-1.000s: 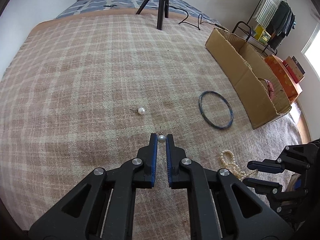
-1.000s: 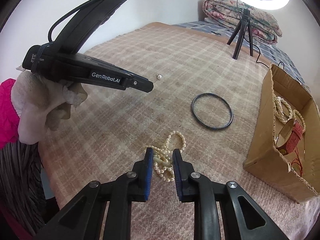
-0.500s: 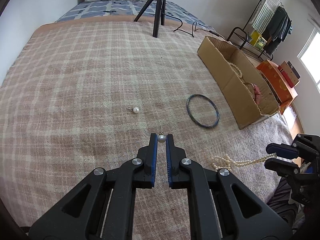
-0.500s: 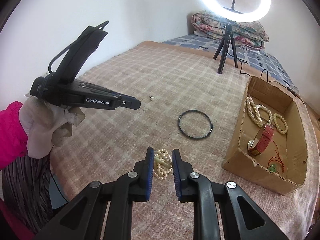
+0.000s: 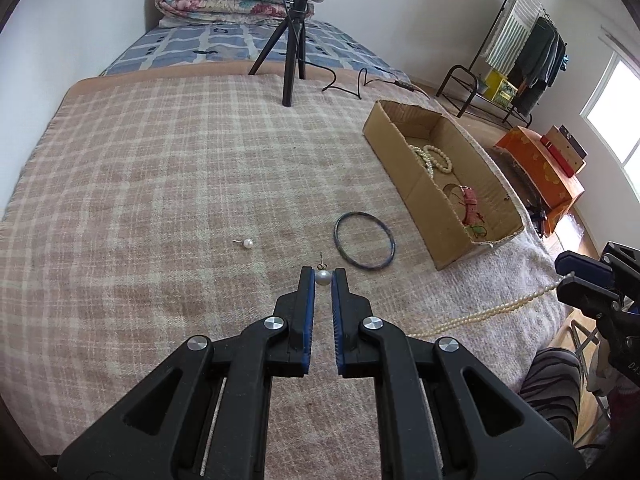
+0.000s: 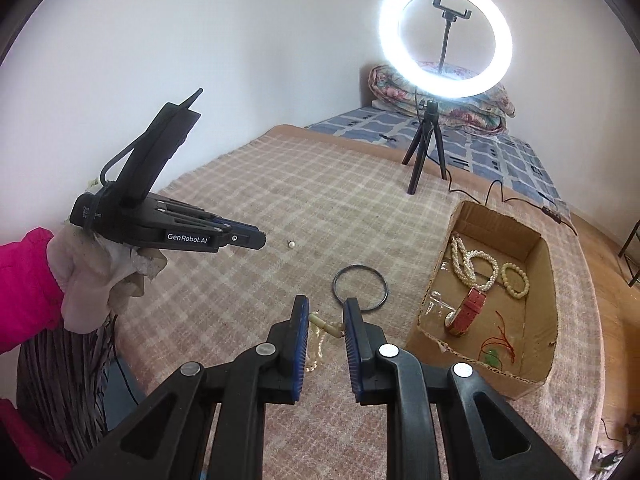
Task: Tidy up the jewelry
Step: 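Lift the earring and pearl strand and carry both over the cardboard box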
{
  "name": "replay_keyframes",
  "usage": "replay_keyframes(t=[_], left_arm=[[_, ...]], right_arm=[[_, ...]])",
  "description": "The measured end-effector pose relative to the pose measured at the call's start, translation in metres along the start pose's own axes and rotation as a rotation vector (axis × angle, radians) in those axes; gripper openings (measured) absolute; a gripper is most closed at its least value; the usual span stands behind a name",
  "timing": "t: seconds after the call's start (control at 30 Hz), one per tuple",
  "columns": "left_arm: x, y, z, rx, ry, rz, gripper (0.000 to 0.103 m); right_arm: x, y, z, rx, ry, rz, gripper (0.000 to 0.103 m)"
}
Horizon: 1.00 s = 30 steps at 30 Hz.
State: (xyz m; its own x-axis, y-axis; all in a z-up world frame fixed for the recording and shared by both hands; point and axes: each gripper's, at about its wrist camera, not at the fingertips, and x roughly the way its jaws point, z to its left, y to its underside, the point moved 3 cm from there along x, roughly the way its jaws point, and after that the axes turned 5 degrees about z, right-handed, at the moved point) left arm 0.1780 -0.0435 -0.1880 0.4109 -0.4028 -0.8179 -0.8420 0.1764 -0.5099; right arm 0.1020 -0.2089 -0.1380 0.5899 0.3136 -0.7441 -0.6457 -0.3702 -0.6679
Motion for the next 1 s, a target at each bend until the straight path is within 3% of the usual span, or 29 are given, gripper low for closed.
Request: replay_keyframes(t=[0.43,1.0], left_arm=[[-0.023,-0.02,-0.053,0.07,0.069,-0.05,0.006],[-0.01,-0.045,-0.124,0.148,0.148,-0.059,0.006]], right_arm=[[-0.062,-0.014,-0.019,-0.022,0.079,-0.08,0.016],[-0.113,-0.042,-0.081,-0.006,0.227,-0.159,0.016]])
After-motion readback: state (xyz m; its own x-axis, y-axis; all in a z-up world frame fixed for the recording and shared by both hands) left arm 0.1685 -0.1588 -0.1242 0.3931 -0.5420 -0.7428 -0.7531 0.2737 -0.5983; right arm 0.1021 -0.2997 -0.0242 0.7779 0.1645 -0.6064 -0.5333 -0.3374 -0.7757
